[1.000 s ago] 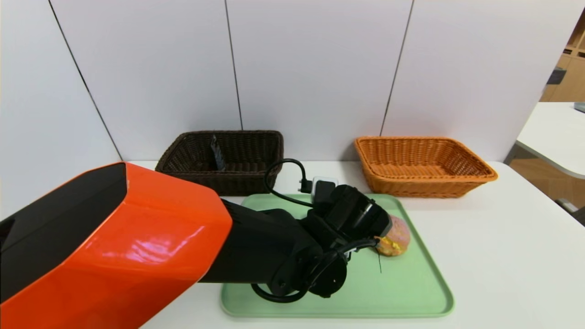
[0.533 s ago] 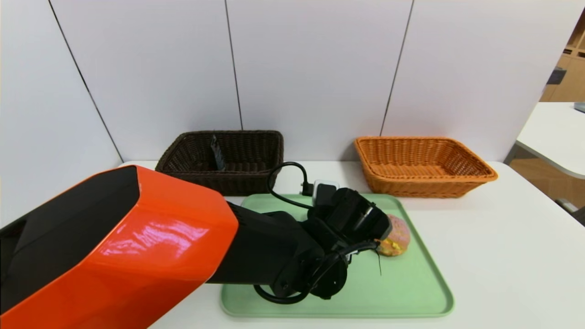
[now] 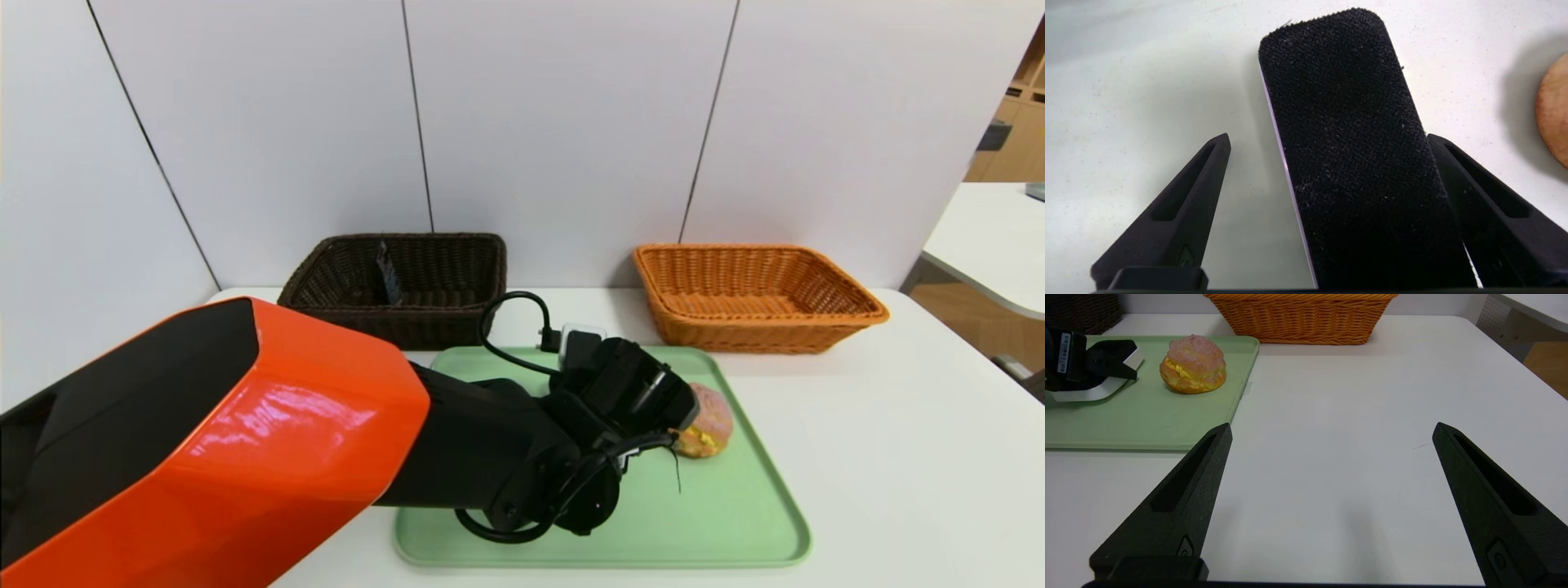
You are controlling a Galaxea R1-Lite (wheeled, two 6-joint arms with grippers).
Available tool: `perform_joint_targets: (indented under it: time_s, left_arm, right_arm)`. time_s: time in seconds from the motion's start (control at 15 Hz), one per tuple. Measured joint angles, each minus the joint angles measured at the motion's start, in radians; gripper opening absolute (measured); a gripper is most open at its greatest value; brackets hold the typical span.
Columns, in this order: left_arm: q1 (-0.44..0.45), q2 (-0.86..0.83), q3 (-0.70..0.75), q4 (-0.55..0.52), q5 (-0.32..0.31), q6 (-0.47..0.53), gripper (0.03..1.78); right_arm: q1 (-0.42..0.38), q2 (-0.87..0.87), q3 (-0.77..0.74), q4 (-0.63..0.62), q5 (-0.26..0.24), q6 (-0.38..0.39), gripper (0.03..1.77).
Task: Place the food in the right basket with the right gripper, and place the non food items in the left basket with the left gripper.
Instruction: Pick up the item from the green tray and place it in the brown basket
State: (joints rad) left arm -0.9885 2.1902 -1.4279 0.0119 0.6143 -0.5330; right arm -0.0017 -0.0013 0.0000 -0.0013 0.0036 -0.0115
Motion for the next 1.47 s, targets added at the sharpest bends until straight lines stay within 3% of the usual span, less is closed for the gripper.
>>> perform_joint_targets:
  time_s: [0.67,0.93,1.47]
  left_arm:
    - [0.001,0.000,0.000,-0.001,0.002,-0.001,1.69]
    - [0.000,0.004,0.000,-0.001,0.003,-0.004,1.07]
    - [0.002,0.003,0.000,-0.001,0.003,-0.005,0.99]
  right_arm:
    - [0.000,0.000,0.000,0.000,0.000,0.000,1.70]
    - [0.000,0.000,0.000,0.000,0.000,0.000,1.70]
    - [0.000,0.000,0.000,0.000,0.000,0.000,1.70]
